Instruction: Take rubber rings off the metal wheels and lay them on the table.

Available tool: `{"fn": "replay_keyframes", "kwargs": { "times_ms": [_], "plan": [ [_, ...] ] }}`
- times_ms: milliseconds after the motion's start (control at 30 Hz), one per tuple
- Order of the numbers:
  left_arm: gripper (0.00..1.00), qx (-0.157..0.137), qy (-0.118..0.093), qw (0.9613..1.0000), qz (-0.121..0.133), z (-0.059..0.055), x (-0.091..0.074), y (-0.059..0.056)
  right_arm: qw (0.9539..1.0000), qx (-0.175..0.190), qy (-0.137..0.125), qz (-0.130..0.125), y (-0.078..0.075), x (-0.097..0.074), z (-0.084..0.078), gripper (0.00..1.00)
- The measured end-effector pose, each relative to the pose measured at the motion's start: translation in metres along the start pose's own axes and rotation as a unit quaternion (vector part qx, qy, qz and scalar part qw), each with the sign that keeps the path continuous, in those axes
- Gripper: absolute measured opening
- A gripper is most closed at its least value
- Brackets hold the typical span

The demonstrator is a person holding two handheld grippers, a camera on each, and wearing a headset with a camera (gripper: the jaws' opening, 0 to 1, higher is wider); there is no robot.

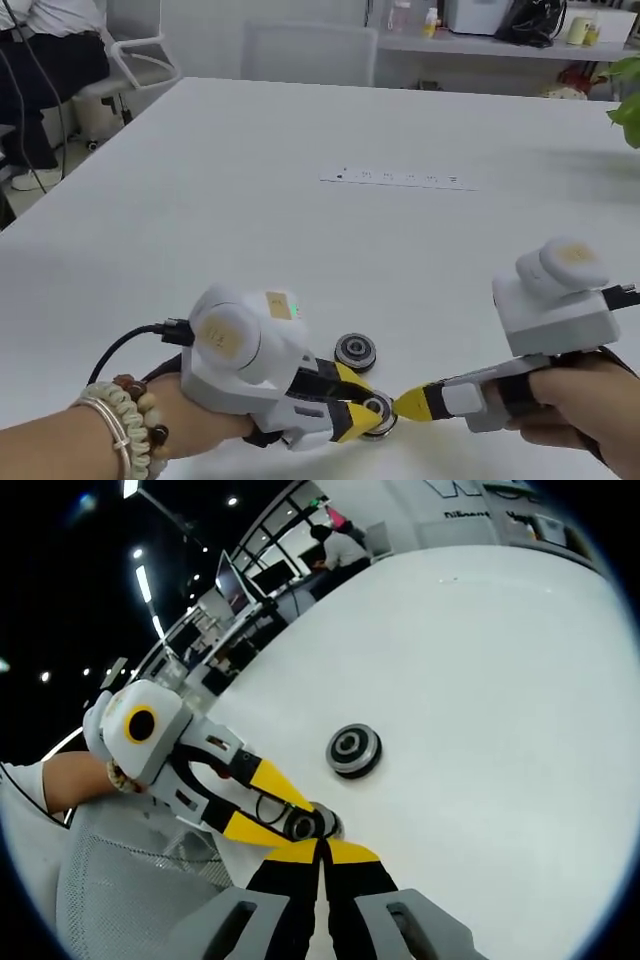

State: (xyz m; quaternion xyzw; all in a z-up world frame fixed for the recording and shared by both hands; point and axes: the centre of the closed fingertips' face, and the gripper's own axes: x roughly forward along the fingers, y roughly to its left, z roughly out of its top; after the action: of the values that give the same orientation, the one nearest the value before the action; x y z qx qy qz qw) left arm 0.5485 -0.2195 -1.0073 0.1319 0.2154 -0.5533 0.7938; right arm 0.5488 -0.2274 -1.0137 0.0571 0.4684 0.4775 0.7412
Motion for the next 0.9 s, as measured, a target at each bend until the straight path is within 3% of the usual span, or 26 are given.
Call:
{"fn": "replay_keyframes", "kwargs": {
  "times_ms": [200, 900],
  "plan": [
    [0.14, 0.001, 0.004, 1.0, 0.002, 0.0, -0.001, 0.003, 0.9999, 0.013, -0.006, 0.003, 0.001, 0.001, 0.002, 0.0],
    [0.14, 0.008, 0.008, 0.9999, 0.006, -0.001, 0.0, 0.002, 0.9998, -0.011, -0.006, 0.013, 0.014, 0.003, 0.005, 0.0]
  ]
}}
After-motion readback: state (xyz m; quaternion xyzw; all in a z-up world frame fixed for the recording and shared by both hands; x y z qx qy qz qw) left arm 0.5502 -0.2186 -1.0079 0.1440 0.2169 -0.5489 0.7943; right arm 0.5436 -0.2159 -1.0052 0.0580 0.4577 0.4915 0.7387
